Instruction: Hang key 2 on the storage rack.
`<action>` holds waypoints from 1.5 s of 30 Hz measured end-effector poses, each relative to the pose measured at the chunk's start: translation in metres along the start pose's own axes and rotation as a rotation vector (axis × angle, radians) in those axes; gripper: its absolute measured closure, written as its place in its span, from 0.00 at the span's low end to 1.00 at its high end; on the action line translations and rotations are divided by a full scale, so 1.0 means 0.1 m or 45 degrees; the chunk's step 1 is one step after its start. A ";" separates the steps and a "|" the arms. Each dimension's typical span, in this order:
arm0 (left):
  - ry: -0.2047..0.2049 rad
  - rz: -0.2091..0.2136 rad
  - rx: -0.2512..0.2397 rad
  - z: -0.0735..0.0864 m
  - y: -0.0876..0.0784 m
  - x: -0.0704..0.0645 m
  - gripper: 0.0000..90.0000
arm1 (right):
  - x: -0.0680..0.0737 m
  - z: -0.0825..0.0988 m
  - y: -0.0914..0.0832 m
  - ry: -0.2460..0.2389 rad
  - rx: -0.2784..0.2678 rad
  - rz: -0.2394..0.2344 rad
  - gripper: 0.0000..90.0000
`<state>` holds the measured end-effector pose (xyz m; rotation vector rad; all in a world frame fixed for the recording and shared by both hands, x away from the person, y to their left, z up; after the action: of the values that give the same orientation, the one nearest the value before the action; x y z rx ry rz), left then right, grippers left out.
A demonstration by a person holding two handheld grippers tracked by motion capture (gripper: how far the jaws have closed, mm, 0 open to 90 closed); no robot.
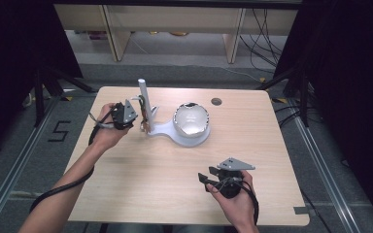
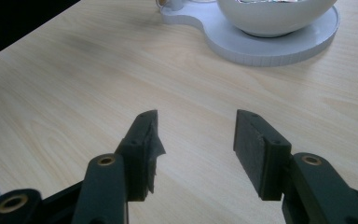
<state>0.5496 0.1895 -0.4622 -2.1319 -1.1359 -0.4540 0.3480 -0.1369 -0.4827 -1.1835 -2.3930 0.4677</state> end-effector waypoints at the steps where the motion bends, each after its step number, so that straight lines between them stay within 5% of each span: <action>1: -0.010 -0.005 0.000 0.02 -0.02 0.01 0.56 | -0.03 -0.01 0.01 -0.044 -0.014 -0.006 0.56; 11: -0.384 -0.034 -0.076 0.30 -0.42 0.00 0.44 | -0.02 -0.01 0.02 -0.044 -0.019 -0.012 0.56; 23: -0.676 -0.049 -0.206 0.49 -0.90 -0.20 0.40 | -0.03 -0.01 0.04 -0.063 -0.027 -0.019 0.56; 26: -0.706 -0.054 -0.220 0.53 -1.01 -0.29 0.40 | -0.02 0.00 0.03 -0.016 -0.025 0.005 0.56; 38: -0.859 -0.060 -0.276 0.81 -1.29 -0.83 0.39 | -0.04 0.03 0.05 -0.023 -0.019 0.002 0.56; 45: -0.862 -0.063 -0.296 0.93 -1.30 -1.03 0.39 | -0.04 0.06 0.06 -0.019 -0.006 0.000 0.56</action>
<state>0.3837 0.2445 -0.5362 -2.5554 -1.5584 0.1507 0.3515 -0.1370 -0.4913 -1.1858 -2.4081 0.4721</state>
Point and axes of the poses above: each handheld gripper's, and its own axes: y roughly forward along the jaws, z roughly out of its underside, x roughly to its left, the point moved 5 cm from there along y, roughly forward along the jaws, and after that the axes turned 9 degrees about -x, right-handed, at the moved point
